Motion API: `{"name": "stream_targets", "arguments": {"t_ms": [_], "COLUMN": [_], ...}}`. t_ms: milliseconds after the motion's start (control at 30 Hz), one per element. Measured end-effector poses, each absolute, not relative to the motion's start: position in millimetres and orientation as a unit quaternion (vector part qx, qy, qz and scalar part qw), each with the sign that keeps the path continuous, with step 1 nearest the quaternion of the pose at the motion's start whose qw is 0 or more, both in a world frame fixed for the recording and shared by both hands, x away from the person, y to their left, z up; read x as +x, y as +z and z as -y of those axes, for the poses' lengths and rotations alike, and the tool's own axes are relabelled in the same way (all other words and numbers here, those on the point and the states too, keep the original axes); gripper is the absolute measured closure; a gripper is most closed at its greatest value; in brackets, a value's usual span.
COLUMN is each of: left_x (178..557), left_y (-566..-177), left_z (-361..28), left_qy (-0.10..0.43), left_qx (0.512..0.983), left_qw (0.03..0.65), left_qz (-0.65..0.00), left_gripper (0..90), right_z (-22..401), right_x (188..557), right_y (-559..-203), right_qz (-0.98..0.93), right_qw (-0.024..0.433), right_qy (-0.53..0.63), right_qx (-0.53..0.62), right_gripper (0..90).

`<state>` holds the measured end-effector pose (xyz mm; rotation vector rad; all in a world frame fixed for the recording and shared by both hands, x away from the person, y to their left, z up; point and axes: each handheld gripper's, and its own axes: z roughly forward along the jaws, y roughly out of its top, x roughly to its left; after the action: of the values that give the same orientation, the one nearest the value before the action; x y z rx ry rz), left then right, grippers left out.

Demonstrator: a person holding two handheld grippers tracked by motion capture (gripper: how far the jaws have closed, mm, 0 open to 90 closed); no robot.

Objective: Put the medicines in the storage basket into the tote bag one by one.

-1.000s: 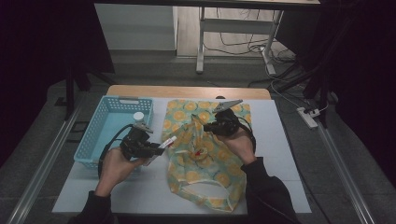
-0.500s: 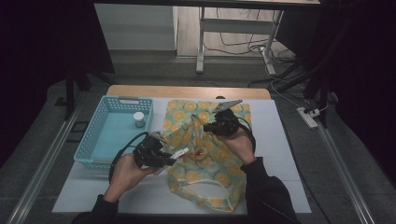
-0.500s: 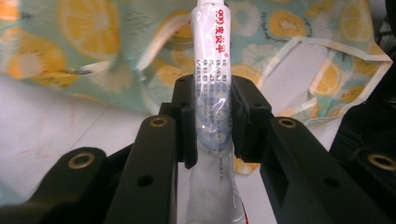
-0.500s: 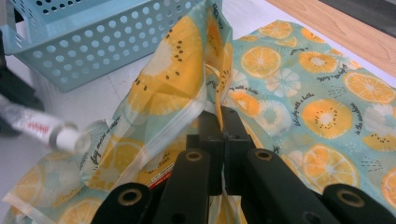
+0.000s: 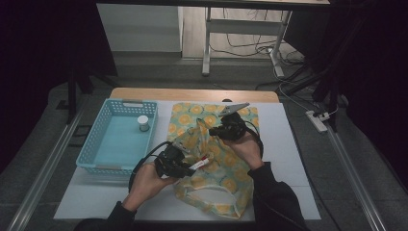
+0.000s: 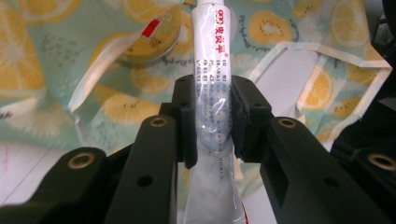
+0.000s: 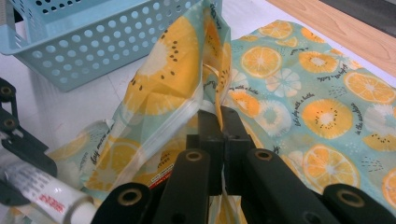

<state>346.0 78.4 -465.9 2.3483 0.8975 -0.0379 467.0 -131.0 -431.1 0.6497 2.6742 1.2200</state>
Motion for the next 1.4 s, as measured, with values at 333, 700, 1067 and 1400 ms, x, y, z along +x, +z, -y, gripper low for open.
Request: {"name": "stream_targets", "arguments": {"t_ms": [333, 700, 1067, 1400], "left_x": [361, 384, 406, 421], "left_y": [-472, -477, -484, -489], "left_z": [-57, -47, -45, -46], "left_qy": [-0.001, 0.014, 0.02, 0.024], "left_qx": [0.888, 0.88, 0.869, 0.858], "left_qw": [0.306, 0.31, 0.316, 0.323], "left_qz": [-0.343, -0.36, -0.38, -0.399], "left_gripper": [72.8, 72.8, 72.8, 72.8], "right_z": [129, 129, 129, 128], "right_x": [466, 466, 467, 468], "right_y": [-432, -433, -434, -436], "right_qz": [-0.887, -0.886, -0.886, -0.887], "right_qw": [0.064, 0.066, 0.065, 0.065], "right_qy": [0.403, 0.404, 0.404, 0.401], "right_qx": [0.216, 0.216, 0.218, 0.218], "right_gripper": [90.0, 90.0, 90.0, 90.0]}}
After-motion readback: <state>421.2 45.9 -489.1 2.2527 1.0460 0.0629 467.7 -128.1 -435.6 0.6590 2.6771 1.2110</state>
